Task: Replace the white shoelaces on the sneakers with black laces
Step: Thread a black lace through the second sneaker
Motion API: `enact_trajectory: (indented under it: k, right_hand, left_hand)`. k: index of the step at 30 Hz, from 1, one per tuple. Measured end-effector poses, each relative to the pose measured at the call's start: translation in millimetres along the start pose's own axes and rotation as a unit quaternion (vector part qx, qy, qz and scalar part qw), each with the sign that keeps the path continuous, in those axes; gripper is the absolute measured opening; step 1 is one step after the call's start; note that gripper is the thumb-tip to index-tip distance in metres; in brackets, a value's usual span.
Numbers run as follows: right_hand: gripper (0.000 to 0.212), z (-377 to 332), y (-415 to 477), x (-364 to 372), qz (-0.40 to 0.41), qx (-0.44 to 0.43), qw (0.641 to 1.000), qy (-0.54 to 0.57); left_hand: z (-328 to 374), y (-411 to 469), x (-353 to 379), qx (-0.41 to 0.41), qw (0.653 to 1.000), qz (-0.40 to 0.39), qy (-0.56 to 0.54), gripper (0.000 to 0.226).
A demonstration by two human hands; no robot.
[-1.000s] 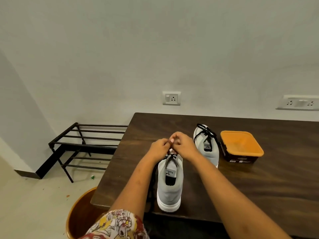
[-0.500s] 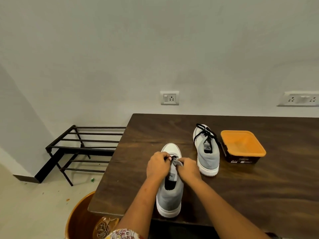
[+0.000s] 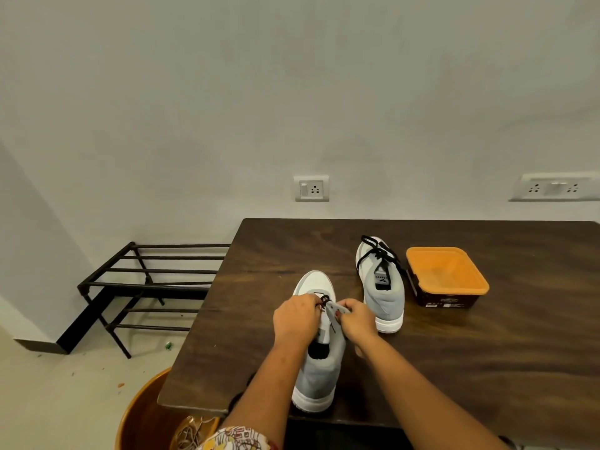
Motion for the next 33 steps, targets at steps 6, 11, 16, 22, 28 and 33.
enact_trajectory:
  k: [6, 11, 16, 22, 28, 33]
  right_hand:
    - [0.015, 0, 0, 0, -0.006, 0.005, 1.000, 0.000]
    - [0.014, 4, 1, -2, -0.009, 0.016, 1.000, -0.001]
    - [0.014, 3, 2, -3, -0.018, 0.011, 1.000, -0.006]
    - [0.011, -2, 4, 6, -0.041, -0.007, 0.998, -0.042]
    - [0.015, 4, 3, 7, -0.087, 0.030, 0.993, 0.076]
    - [0.021, 5, 5, 8, -0.133, 0.098, 0.971, 0.175]
  left_hand:
    - [5, -4, 1, -0.003, 0.998, 0.052, -0.024, 0.021]
    - [5, 2, 9, -0.063, 0.989, 0.086, -0.103, 0.018]
    - [8, 9, 19, -0.063, 0.990, 0.071, -0.106, 0.019]
    - [-6, 8, 26, -0.084, 0.979, 0.073, -0.171, 0.012]
    - [-8, 7, 31, -0.071, 0.973, 0.086, -0.204, 0.008]
    - [-7, 6, 36, -0.077, 0.972, 0.085, -0.206, 0.010]
Point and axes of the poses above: each hand's wrist, its own y-axis towards the middle knuckle, its own x-axis out of the palm, z = x × y, the point moved 6 cm from there along y, towards the middle knuckle, and after that the axes turned 15 degrees about y, right-handed, at the moved point
